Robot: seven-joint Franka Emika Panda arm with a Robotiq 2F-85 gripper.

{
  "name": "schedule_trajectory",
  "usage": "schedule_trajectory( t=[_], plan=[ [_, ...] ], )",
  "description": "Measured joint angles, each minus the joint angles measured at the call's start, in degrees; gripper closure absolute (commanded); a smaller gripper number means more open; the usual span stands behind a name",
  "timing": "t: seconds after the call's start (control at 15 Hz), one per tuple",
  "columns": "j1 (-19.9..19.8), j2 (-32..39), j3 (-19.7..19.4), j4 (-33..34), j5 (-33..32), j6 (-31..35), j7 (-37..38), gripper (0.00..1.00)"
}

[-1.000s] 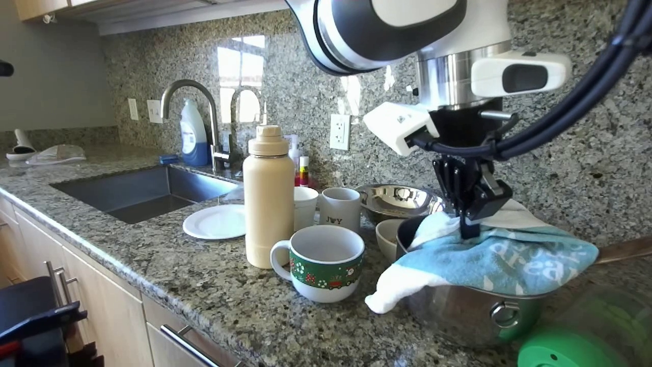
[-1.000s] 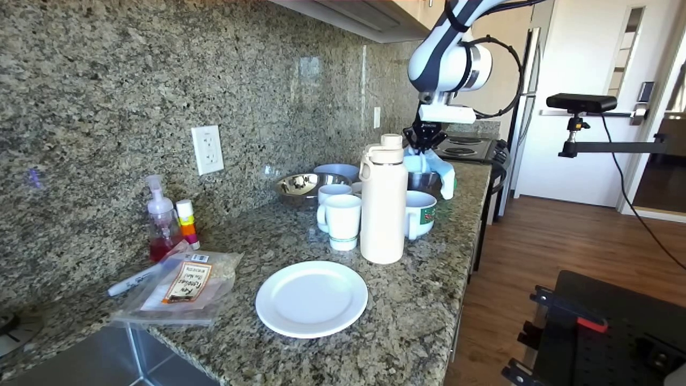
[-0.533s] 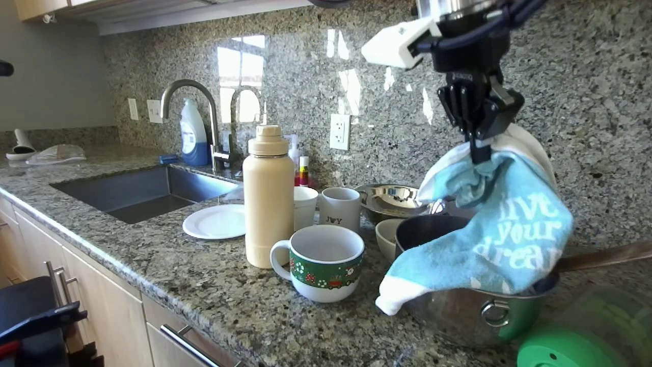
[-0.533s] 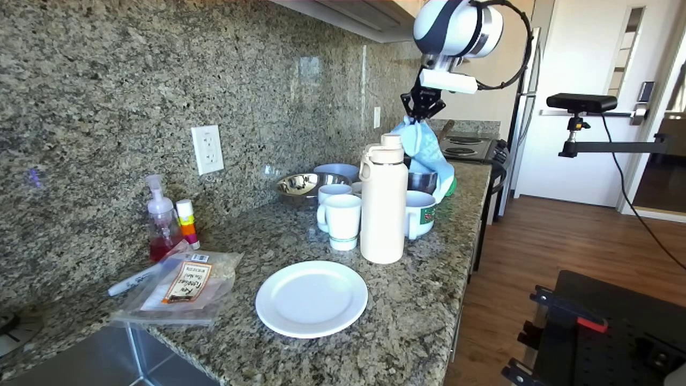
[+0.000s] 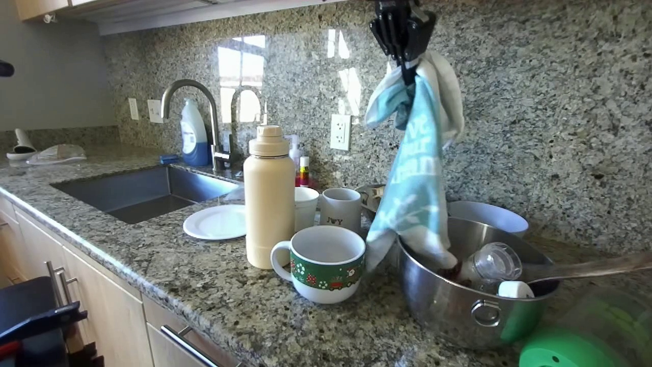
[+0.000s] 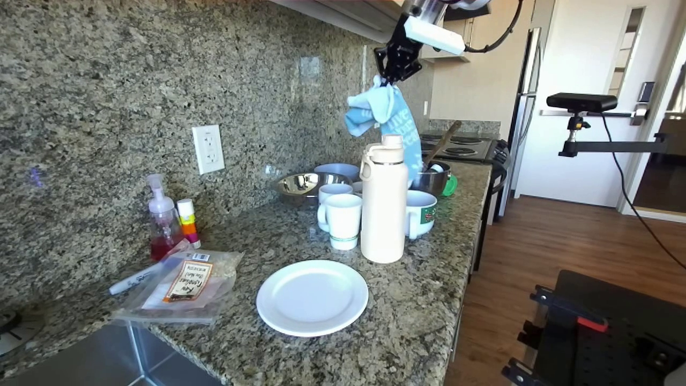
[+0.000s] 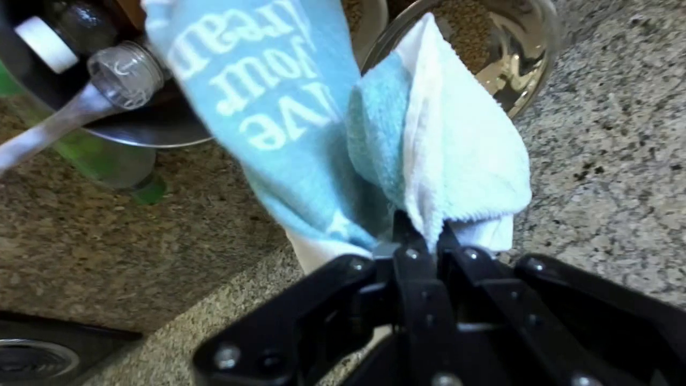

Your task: Use the towel to wipe the plate

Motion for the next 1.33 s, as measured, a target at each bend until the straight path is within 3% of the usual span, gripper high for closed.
schedule_trajectory(
  t=[0.4, 0.87, 1.33],
  plan=[
    [0.64, -3.51, 0.3, -2.73, -1.81, -0.05, 1.55, 0.98],
    [8.57, -3.79, 2.76, 0.65, 6.19, 1.72, -14.6, 0.98],
    [19.38, -2.98, 4.93, 1.91, 25.55, 1.01, -38.04, 0.98]
  ],
)
